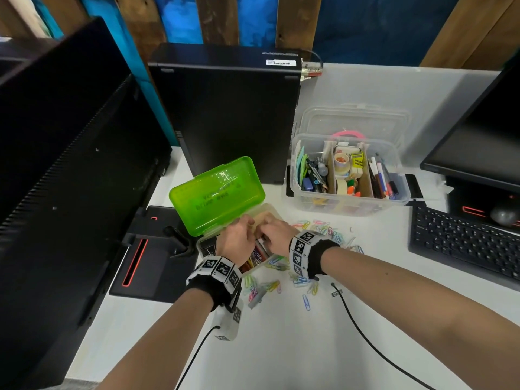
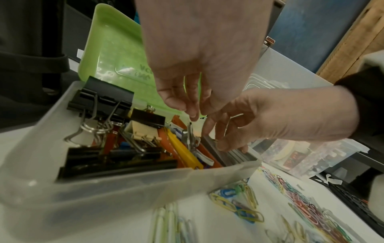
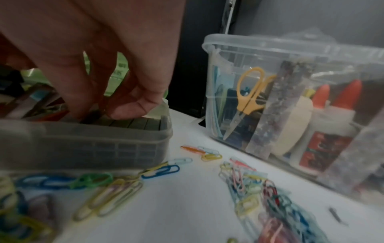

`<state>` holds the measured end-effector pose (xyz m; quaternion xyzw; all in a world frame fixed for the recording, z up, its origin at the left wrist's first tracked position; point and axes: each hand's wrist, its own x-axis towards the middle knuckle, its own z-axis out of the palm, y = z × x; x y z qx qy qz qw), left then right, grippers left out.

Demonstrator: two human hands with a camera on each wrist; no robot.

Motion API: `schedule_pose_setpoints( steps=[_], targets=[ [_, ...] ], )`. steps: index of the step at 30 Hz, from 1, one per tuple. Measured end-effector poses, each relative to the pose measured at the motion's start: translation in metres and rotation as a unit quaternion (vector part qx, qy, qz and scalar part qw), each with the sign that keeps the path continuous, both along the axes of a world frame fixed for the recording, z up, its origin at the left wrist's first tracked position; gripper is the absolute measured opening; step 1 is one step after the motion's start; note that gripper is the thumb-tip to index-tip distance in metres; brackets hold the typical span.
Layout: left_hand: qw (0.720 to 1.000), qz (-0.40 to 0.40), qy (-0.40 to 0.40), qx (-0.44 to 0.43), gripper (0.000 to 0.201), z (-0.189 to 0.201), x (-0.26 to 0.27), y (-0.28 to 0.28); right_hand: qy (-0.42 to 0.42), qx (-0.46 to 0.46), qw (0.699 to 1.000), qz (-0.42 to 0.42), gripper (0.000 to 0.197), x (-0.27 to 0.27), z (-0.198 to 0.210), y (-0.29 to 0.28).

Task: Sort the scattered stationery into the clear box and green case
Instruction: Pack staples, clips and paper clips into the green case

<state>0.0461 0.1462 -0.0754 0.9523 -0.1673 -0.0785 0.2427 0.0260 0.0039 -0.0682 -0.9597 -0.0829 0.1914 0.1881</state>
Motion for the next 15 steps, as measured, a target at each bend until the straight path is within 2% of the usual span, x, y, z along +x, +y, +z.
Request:
schedule_pose_setpoints(
  steps=[3,11,15],
  targets=[
    [1.0,0.003,0.001,0.004,0.022,-0.0015,-0.0005,0.0017,-0.011,-0.017,1.0,0.012,0.019,-0.0017,-0.0027,-0.0016],
    [1.0,-0.006,-0.016,0.009,0.022,-0.0023,-0.0014,-0.0017,-0.016,-0.03,0.999,-0.007,0.026,-0.0028,-0.0055,0.0018],
    [1.0,-0.006,-0.014,0.021,0.023,-0.0001,-0.0027,-0.0069,-0.03,-0.041,0.999,-0.005,0.023,-0.0078,-0.0042,-0.0004]
  ],
)
